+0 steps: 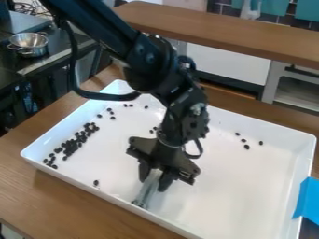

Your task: Sweep into pile

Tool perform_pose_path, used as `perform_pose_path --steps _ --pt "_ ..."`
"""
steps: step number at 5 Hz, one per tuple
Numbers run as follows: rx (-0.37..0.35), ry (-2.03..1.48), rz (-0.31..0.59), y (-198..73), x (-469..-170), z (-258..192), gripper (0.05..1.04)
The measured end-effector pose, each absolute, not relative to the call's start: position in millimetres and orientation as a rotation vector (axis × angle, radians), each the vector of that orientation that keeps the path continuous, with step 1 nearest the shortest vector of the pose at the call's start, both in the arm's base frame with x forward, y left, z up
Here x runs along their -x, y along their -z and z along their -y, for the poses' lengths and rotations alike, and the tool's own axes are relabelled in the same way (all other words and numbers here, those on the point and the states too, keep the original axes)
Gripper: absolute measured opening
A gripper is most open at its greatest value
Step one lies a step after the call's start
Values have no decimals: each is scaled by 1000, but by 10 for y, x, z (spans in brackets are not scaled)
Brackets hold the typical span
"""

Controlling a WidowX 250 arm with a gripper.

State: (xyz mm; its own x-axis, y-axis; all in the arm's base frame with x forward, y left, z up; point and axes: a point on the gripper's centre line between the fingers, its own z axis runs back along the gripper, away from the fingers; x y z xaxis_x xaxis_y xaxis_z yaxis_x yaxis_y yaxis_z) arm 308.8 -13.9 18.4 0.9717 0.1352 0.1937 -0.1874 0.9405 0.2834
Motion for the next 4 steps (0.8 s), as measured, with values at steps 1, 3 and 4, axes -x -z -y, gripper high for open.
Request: perform_pose_path --steps 1,3,4 --pt "-350 -153 190 -184 -3116 -101 385" --pt "-428 -143 205 -171 -3032 -687 385" --pt "-449 -115 199 -212 -2888 -979 385"
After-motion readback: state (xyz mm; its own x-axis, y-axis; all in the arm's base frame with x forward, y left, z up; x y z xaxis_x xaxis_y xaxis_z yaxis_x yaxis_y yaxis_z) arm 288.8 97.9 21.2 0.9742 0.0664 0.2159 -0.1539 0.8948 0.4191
